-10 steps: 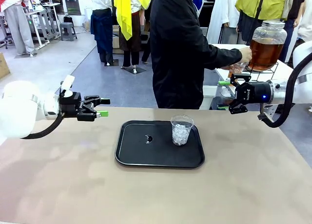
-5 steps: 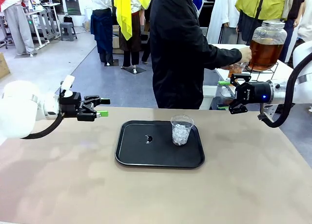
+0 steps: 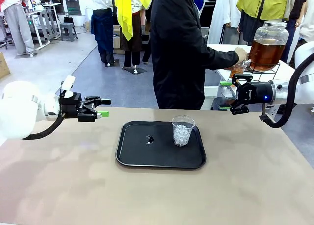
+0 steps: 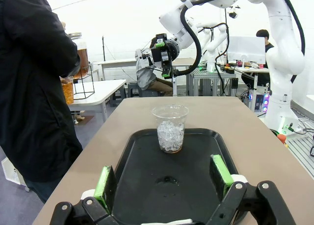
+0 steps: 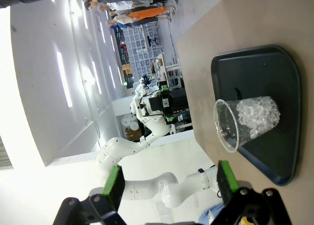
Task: Pour the drink into the iced cup.
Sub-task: Pick up the iced cup indicated by the human and present it to them.
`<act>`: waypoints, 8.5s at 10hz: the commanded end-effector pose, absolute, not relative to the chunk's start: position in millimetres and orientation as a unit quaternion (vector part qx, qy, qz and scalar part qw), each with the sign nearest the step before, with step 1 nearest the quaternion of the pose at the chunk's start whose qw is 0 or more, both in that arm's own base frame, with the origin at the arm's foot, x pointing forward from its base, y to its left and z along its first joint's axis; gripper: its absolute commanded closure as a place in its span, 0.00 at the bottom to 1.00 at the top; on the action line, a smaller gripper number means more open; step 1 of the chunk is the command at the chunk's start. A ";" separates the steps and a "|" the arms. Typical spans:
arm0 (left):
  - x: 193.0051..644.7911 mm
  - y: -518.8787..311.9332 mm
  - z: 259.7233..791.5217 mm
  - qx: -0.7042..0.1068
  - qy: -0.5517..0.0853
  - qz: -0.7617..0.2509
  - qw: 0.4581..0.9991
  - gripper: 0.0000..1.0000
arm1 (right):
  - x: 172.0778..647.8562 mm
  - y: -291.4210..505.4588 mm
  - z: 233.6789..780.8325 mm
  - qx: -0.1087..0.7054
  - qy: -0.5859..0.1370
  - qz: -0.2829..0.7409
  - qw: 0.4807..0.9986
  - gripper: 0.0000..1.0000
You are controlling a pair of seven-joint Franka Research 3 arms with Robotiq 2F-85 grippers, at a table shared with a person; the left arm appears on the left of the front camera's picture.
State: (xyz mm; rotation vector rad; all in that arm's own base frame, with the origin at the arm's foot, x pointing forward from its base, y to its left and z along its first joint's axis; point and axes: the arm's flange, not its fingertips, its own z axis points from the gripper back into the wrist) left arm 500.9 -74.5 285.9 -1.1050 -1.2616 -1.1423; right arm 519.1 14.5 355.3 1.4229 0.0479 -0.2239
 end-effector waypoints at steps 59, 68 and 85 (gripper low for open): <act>501.0 -75.0 287.4 -0.460 -0.528 -0.480 0.528 0.00 | 519.6 14.2 356.7 0.652 0.021 -0.103 0.751 0.00; 501.0 -75.0 287.4 -0.460 -0.528 -0.480 0.528 0.00 | 519.6 14.2 356.7 0.652 0.021 -0.103 0.751 0.00; 501.0 -75.0 287.4 -0.460 -0.528 -0.480 0.528 0.00 | 502.5 17.6 346.2 0.577 -0.398 0.327 0.634 0.00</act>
